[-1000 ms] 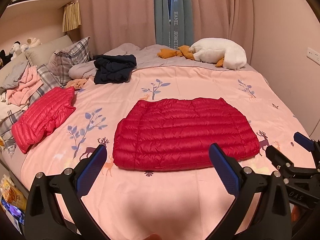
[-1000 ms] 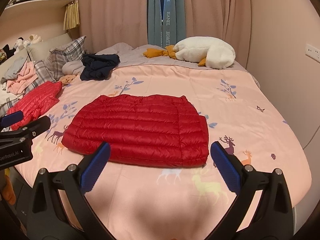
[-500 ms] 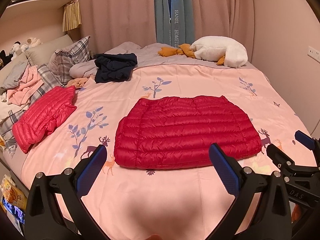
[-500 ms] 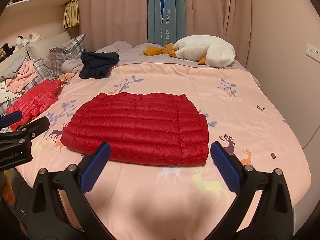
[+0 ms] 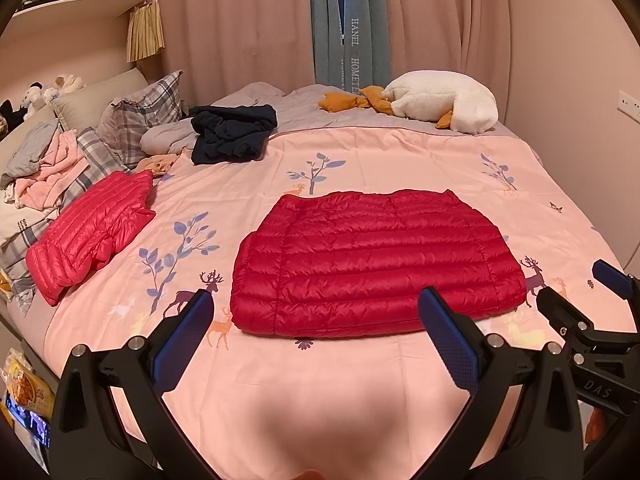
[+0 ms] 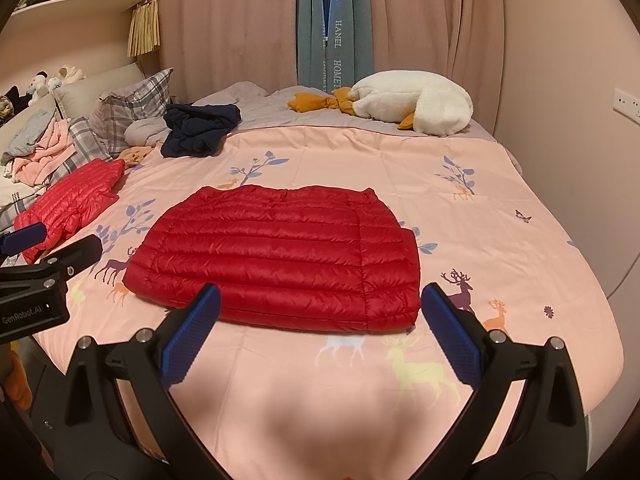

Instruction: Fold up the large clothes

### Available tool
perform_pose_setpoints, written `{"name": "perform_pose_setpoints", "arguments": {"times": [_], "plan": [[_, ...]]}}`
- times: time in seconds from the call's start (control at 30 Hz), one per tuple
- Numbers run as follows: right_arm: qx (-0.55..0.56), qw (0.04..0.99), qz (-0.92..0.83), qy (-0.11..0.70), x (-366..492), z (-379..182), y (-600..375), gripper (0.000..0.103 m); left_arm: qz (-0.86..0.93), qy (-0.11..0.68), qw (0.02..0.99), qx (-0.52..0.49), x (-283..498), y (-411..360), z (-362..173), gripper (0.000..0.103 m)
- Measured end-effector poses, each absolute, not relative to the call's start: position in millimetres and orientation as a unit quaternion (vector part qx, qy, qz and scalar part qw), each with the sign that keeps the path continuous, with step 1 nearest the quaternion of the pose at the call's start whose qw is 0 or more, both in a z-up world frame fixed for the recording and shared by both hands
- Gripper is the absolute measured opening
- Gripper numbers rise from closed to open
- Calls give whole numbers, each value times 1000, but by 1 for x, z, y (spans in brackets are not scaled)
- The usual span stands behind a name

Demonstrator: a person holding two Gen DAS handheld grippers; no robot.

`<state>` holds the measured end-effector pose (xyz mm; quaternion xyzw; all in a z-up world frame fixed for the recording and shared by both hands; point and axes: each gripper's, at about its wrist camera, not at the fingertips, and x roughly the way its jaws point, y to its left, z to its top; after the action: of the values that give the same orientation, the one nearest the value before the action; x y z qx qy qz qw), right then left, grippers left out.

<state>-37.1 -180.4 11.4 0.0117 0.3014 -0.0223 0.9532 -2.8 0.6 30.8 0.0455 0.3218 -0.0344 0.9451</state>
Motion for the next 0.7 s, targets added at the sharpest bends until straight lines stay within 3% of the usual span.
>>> {"name": "perform_pose_setpoints", "arguments": {"times": [0.7], "plan": [[12,953,-20,303,-36,11,-179,101,-34,317,946,50,-4,-3,32,102]]}}
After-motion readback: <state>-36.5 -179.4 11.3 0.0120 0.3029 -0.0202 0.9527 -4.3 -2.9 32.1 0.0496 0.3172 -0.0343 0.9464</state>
